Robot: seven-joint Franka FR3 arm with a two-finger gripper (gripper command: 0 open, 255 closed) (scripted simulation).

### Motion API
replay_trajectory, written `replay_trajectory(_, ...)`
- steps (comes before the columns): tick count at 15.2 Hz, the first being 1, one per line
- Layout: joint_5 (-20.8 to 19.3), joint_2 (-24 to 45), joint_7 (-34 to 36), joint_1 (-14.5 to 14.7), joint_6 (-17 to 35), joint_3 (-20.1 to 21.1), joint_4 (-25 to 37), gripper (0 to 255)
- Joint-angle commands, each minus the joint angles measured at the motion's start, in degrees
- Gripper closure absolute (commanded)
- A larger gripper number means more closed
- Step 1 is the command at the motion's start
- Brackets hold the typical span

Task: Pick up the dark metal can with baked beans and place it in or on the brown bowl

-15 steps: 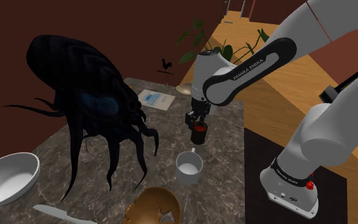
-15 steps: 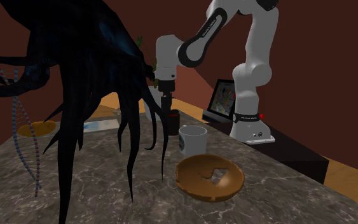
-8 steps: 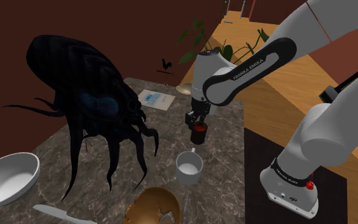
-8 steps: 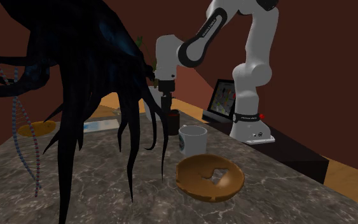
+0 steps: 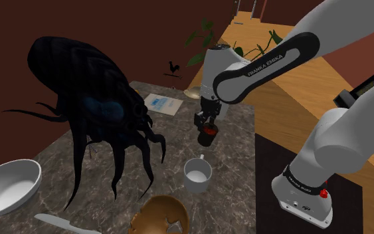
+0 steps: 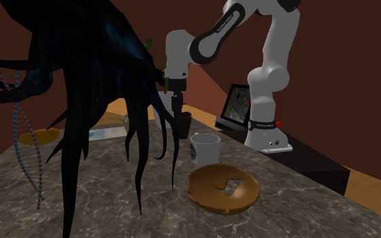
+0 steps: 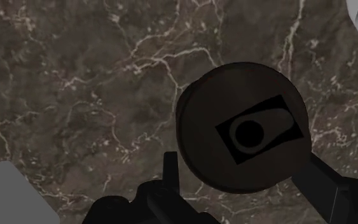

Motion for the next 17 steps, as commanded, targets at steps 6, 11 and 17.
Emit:
replay_trajectory(6, 0.3, -3.9, -0.4, 0.1, -6.6, -0.4, 2.6, 255)
replay_trajectory(11, 0.3, -6.2, -0.5, 0.1, -11.0, -0.7, 4.8, 255)
replay_trajectory(17, 0.3, -8.4, -0.6, 0.1, -16.1, -1.0, 7.8, 255)
